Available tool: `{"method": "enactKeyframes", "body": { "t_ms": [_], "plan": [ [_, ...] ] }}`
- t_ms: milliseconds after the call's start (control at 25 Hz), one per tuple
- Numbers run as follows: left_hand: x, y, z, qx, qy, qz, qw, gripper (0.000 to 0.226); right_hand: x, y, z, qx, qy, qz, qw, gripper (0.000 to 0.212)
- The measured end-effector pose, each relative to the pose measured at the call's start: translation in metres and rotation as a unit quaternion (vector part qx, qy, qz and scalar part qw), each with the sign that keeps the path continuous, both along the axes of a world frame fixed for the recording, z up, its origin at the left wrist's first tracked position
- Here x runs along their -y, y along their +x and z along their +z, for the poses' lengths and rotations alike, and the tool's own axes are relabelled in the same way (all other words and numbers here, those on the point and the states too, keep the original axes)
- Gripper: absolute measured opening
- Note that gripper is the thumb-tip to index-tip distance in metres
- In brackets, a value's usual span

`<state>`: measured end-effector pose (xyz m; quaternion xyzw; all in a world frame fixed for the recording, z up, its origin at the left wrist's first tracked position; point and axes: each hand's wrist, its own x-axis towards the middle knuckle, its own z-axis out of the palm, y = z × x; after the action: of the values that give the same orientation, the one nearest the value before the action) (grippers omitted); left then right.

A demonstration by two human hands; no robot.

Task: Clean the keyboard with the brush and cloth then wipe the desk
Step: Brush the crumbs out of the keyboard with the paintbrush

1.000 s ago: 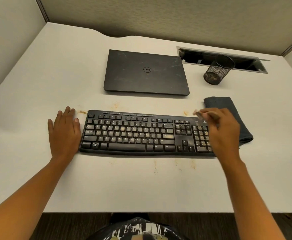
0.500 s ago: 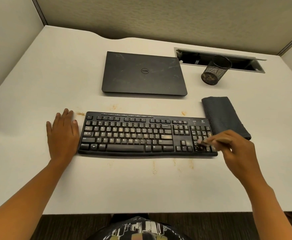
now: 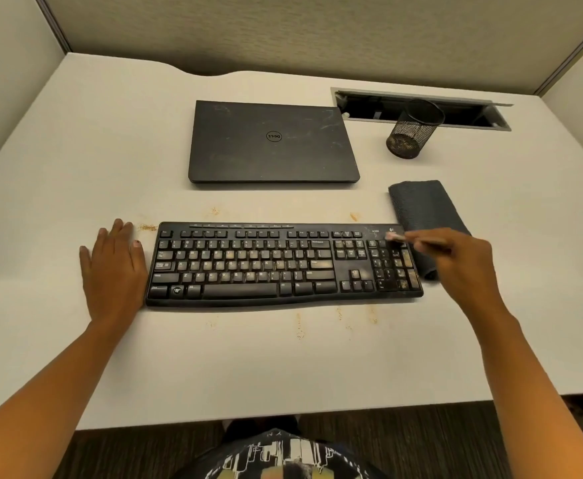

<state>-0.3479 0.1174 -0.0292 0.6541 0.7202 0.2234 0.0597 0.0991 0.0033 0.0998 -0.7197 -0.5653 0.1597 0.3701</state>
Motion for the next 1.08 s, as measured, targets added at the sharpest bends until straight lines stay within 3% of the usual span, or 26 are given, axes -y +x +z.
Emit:
{"method": "enactKeyframes", "body": {
  "t_ms": [200,360,520,600,920,1080],
  "plan": [
    [0.0,0.001,0.0,0.001,0.001,0.002,1.0,0.042,0.064,-0.004,0.003,0.133,-0.013,0.015,0.991,0.022],
    [0.0,0.001,0.0,0.003,-0.001,-0.003,1.0,0.043,0.05,-0.001,0.004,0.13,0.016,-0.007,0.991,0.018],
    [0.001,-0.001,0.0,0.003,-0.002,-0.009,1.0,0.044,-0.004,0.007,-0.002,0.01,0.052,-0.059,0.997,0.018],
    [0.001,-0.002,0.0,0.003,-0.004,-0.011,1.0,0.044,-0.025,0.009,-0.003,-0.008,0.032,-0.08,0.996,0.017],
    [0.001,-0.001,-0.002,0.003,0.004,-0.005,1.0,0.042,0.036,-0.003,0.007,0.063,-0.088,-0.15,0.983,0.017],
    [0.001,0.0,0.0,0.01,0.008,-0.005,1.0,0.041,0.026,-0.013,0.01,0.054,0.009,-0.162,0.985,0.013]
  ]
}}
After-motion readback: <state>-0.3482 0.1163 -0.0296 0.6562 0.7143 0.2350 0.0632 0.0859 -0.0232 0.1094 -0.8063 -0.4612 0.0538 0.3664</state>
